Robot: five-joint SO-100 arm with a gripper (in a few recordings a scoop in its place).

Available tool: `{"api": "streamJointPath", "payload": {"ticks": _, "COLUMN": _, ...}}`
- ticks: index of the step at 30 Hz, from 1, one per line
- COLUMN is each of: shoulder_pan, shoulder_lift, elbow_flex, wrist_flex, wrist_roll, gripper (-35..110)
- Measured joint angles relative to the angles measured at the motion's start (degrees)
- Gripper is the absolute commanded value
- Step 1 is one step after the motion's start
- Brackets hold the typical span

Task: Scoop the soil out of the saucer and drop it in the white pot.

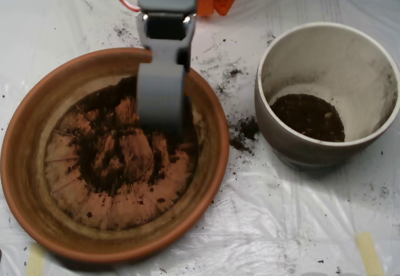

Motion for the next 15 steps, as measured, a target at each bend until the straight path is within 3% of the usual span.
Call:
{"api": "streamJointPath", "payload": {"ticks": 8, "shoulder_pan": 6.1, "shoulder_lift": -14.2, "elbow_flex": 3.7, "wrist_flex": -3.8, "wrist_roll": -11.2, "gripper": 41}}
{"api": "streamJointPath", "payload": {"ticks": 15, "shoulder_pan": 10.4, "shoulder_lift": -30.7, "elbow_flex": -8.5, "wrist_flex": -1.5, "wrist_roll": -27.9, "gripper": 44}}
